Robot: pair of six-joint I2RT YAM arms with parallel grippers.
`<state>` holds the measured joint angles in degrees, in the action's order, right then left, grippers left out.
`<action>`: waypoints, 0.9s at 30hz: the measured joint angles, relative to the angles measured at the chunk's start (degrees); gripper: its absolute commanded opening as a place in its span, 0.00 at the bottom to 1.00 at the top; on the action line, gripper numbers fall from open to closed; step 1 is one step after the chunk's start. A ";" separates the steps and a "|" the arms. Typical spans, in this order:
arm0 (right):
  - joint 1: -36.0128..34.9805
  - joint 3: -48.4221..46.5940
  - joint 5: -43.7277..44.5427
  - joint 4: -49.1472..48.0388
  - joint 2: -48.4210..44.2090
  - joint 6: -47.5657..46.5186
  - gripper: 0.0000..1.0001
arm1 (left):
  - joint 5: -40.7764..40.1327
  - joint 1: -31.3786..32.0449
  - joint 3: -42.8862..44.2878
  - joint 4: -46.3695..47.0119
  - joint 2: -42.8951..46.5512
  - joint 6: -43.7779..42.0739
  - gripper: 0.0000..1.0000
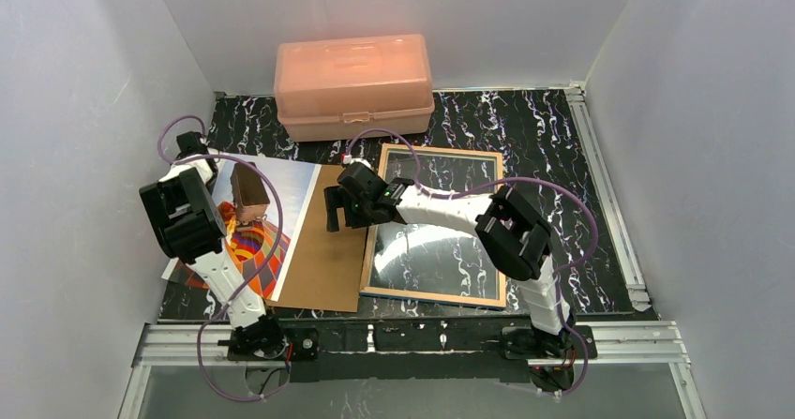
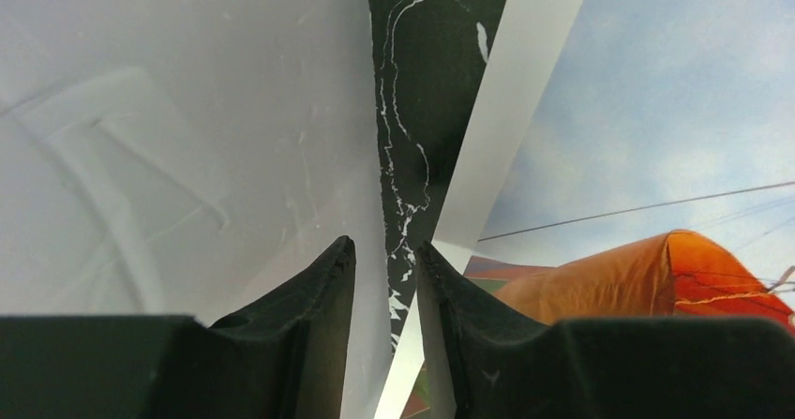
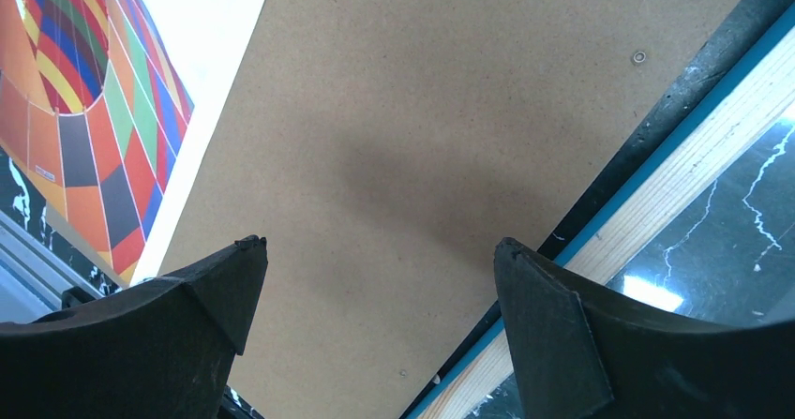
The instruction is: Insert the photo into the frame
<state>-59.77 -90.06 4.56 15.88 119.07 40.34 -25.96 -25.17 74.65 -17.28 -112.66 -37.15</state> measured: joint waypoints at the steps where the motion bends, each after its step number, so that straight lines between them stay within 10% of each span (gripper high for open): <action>1: 0.00 0.00 0.00 -0.22 -0.09 0.02 0.98 | 0.17 0.00 -0.15 0.13 -0.11 0.31 0.27; 27: 0.00 3.93 -0.63 -6.08 -1.22 3.50 0.98 | 8.44 -0.02 -5.49 -5.46 3.74 5.79 0.11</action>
<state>-59.77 -86.13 3.92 9.80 117.84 43.83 -17.52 -25.19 69.17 -22.74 -108.92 -31.35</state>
